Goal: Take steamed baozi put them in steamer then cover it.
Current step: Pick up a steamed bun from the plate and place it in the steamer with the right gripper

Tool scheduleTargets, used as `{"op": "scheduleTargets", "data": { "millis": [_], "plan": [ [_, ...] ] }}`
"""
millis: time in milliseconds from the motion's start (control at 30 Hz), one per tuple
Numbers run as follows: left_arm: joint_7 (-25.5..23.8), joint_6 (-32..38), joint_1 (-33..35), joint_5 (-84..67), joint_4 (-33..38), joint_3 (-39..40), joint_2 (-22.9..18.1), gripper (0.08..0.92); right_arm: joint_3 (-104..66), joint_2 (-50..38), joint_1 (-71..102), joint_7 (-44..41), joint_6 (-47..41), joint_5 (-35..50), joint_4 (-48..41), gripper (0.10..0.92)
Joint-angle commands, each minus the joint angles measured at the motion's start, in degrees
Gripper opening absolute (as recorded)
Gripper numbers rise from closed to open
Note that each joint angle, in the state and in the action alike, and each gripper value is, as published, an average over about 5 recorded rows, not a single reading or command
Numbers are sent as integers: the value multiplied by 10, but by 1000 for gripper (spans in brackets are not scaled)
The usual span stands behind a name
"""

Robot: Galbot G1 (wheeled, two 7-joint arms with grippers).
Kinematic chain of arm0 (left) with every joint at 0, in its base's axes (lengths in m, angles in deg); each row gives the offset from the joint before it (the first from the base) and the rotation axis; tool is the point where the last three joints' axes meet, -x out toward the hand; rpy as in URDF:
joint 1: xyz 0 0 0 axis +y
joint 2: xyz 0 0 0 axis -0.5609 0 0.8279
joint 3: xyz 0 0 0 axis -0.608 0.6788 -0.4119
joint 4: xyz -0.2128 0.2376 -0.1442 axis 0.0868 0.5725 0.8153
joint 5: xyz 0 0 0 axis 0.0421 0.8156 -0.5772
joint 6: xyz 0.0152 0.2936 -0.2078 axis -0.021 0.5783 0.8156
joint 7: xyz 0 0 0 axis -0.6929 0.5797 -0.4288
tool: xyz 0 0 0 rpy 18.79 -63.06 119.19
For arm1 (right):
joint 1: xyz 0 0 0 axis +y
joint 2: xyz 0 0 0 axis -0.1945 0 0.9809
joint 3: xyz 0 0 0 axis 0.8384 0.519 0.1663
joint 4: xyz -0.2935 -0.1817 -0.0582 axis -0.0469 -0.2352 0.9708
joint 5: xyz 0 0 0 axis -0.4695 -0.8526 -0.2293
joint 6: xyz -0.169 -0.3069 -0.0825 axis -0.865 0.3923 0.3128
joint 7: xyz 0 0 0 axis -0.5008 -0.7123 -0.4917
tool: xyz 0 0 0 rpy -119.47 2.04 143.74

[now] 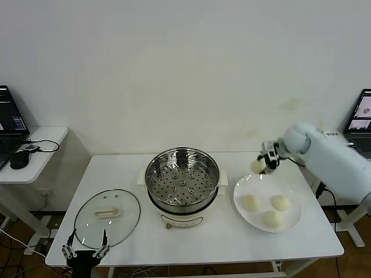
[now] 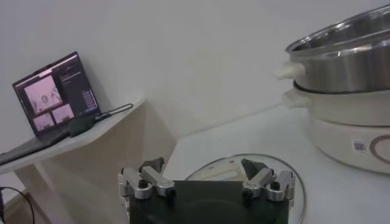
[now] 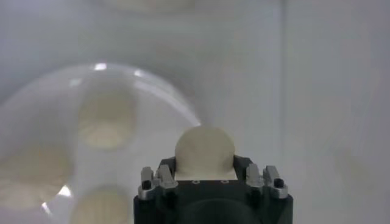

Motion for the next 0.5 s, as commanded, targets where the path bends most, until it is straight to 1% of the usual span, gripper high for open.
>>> {"op": "scheduleTargets", "data": {
  "millis": [33,233,367,500],
  "plan": [
    [0,1,0,-3,3,0,1,823,137,66,-182,9,6,134,43,594],
    [1,2,-1,-11,7,-5,6,823,170,170,-172,32,61,144,15,594],
    [1,2,-7,-14,1,-9,7,823,193,222,-151,41,120,123,-10,594],
    [1,2,-12,-16,-4,-14,5,823,215,254,-130,43,172,95,-27,594]
  ]
}}
